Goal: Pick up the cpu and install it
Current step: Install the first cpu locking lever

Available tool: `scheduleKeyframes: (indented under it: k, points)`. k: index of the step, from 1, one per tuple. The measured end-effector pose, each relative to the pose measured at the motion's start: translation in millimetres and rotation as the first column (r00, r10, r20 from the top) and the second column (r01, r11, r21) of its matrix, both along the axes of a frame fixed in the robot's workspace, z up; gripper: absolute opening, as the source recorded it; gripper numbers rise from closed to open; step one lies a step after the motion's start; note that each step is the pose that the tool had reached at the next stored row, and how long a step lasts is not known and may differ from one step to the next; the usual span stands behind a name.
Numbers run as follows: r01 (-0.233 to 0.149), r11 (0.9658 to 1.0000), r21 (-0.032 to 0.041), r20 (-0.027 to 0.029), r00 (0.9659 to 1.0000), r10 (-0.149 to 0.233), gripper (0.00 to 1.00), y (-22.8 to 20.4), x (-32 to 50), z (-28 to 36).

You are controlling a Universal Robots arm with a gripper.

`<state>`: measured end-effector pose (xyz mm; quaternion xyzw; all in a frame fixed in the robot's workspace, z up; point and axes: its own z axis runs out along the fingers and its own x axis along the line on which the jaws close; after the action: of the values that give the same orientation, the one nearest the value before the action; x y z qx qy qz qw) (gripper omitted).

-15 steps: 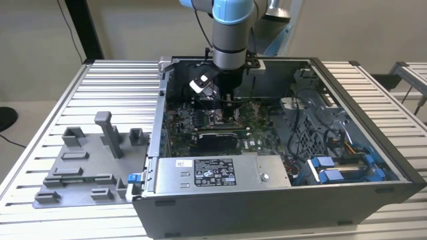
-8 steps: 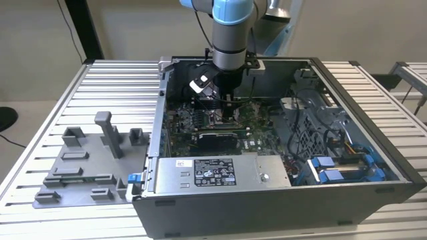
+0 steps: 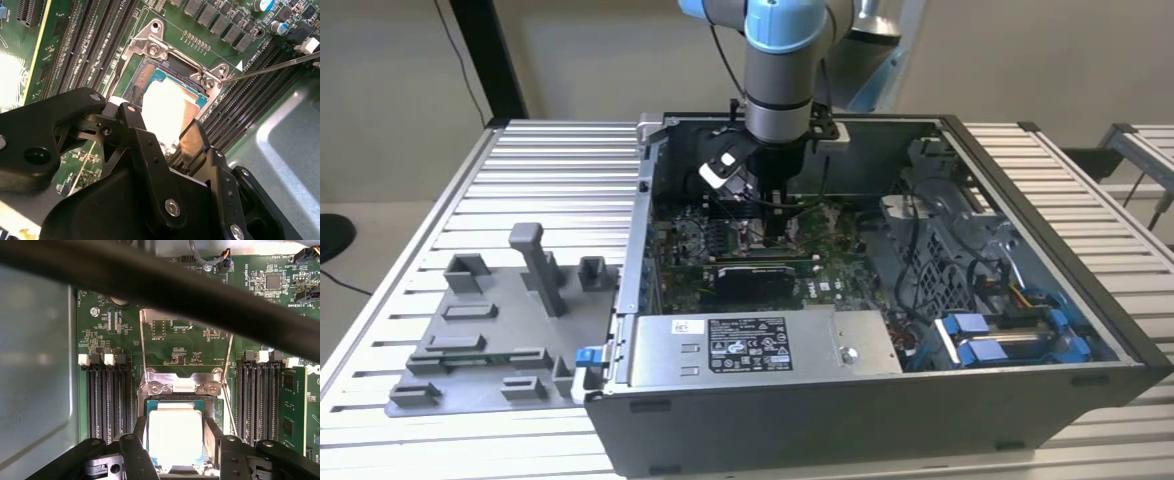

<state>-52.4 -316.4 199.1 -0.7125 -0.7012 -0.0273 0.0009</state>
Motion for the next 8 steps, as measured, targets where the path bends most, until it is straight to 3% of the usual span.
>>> scheduleKeyframes:
  k: [3,8]
  points:
    - [0.000,1.0000,-0.0047,-0.0016,1.0000,0.000,0.00,0.0,0.1,-0.1]
    - [0.000,0.9998,-0.0213,-0.0035,1.0000,0.000,0.00,0.0,0.1,1.1]
